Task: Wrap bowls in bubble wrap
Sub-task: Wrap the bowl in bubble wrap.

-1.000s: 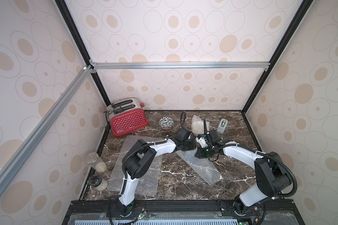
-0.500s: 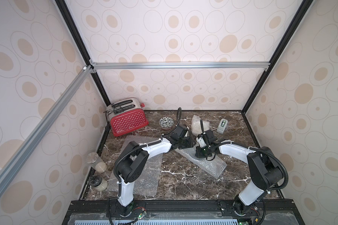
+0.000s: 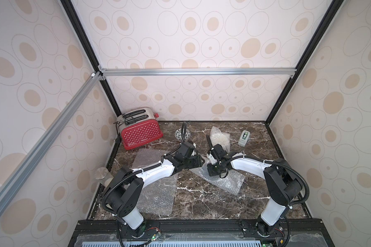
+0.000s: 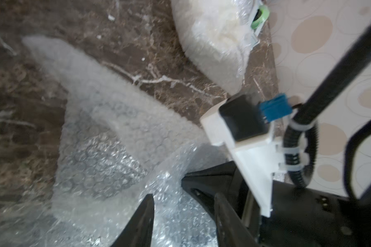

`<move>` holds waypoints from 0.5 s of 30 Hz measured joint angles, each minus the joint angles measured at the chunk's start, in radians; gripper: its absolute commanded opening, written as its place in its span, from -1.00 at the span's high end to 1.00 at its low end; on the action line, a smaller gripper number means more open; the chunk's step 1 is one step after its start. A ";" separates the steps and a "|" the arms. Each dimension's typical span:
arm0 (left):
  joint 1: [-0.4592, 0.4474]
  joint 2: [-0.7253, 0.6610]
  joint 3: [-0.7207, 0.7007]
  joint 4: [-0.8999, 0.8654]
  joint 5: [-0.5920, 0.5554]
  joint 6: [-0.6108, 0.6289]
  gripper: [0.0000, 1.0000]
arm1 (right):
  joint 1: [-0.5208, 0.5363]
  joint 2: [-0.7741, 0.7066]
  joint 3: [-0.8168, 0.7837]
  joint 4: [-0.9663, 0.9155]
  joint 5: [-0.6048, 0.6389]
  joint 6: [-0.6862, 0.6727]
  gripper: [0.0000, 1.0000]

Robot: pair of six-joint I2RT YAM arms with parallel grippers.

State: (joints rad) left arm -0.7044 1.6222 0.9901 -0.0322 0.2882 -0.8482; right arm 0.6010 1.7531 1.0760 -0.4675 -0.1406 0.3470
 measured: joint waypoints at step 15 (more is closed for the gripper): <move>-0.078 0.051 0.021 0.069 -0.019 -0.072 0.62 | -0.019 0.010 -0.010 0.012 -0.030 0.034 0.92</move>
State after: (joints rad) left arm -0.7826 1.6737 1.0115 0.0372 0.2687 -0.9203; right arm 0.5816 1.7626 1.0657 -0.4557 -0.1703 0.3813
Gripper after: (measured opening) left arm 0.243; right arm 0.047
